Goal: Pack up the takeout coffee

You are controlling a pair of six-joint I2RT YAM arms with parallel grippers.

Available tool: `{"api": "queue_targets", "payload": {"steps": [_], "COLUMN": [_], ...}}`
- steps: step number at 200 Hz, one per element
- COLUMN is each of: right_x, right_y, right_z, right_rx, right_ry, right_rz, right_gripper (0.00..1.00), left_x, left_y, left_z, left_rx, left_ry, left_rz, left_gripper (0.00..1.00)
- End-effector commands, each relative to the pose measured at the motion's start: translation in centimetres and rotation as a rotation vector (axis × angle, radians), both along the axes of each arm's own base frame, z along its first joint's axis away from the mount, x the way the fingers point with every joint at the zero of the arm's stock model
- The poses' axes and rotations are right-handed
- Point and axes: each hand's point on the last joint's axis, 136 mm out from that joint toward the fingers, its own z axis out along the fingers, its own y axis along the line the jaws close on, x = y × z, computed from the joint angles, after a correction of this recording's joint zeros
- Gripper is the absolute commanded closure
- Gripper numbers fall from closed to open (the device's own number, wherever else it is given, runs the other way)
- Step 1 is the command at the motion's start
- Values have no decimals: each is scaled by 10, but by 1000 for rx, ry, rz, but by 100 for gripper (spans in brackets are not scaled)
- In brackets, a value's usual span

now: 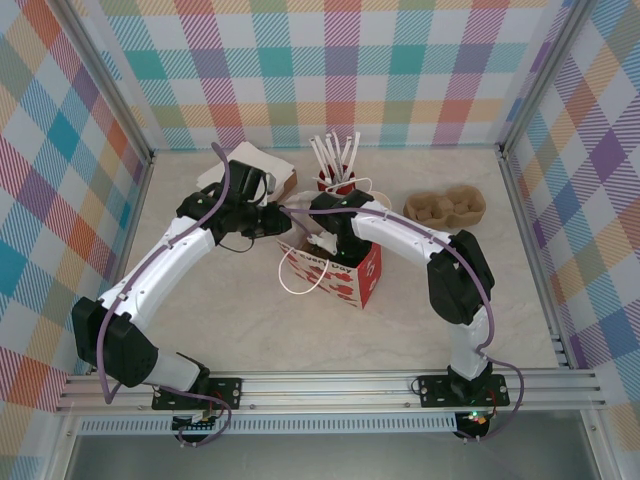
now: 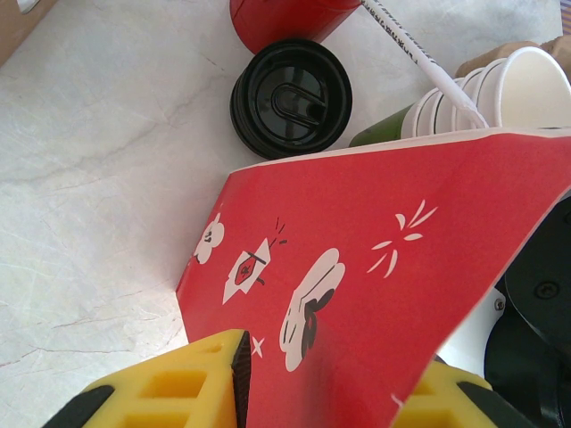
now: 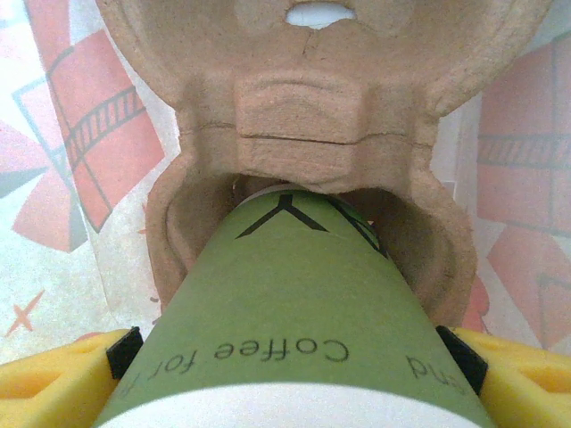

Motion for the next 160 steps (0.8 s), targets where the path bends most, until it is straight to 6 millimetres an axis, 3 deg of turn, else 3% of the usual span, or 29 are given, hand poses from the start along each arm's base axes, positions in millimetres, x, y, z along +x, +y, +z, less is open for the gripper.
{"api": "queue_targets", "payload": {"steps": [1,160], "right_x": [-5,-6], "right_y": [-7,-10], "right_z": [5,-16], "right_rx": [-23,-57], "right_ry": [14,42], "right_rz": [-2,-5], "right_gripper": [33,33], "left_x": [0,-1], "left_y": [-1,-1], "left_z": [2,1], "left_rx": [6,8], "left_ry": [5,6], "left_rz": [3,1], "left_gripper": [72,71]}}
